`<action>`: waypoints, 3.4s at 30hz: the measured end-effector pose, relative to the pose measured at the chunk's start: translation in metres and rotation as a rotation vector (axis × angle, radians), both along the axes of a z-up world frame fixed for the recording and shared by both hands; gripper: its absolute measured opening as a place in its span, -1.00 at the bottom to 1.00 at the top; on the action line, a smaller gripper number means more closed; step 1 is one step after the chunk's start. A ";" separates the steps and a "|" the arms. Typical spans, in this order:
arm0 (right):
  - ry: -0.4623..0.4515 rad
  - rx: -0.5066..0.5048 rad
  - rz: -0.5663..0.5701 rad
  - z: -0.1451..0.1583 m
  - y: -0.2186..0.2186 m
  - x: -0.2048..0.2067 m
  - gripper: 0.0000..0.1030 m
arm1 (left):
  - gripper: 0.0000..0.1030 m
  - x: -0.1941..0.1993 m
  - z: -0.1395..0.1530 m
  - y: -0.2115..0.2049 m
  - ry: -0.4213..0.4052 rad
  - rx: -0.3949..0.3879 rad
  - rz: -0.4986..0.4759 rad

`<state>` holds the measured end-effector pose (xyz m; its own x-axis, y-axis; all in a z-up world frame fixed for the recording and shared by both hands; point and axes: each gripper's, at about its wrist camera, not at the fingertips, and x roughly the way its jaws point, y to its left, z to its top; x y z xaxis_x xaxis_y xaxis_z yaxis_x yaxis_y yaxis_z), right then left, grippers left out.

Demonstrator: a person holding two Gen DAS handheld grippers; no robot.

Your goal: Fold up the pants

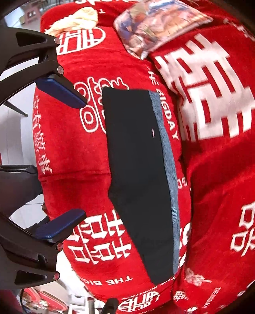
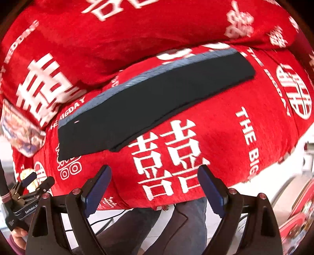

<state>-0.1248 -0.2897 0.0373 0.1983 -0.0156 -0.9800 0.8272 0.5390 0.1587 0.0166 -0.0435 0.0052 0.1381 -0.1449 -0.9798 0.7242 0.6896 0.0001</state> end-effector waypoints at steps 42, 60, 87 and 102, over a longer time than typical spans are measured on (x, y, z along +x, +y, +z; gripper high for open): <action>-0.422 0.287 -0.497 -0.197 -0.375 -0.151 0.05 | 1.00 -0.027 -0.174 -0.290 -0.021 0.094 0.186; -0.250 0.179 -0.440 -0.185 -0.354 -0.149 -0.64 | 1.00 -0.054 -0.178 -0.280 -0.084 0.139 0.087; -0.183 0.134 -0.167 -0.179 -0.333 -0.129 -0.26 | 1.00 -0.062 -0.165 -0.283 0.000 0.088 0.166; -0.250 0.122 -0.322 -0.182 -0.359 -0.155 -0.26 | 1.00 -0.079 -0.173 -0.371 0.022 0.061 0.117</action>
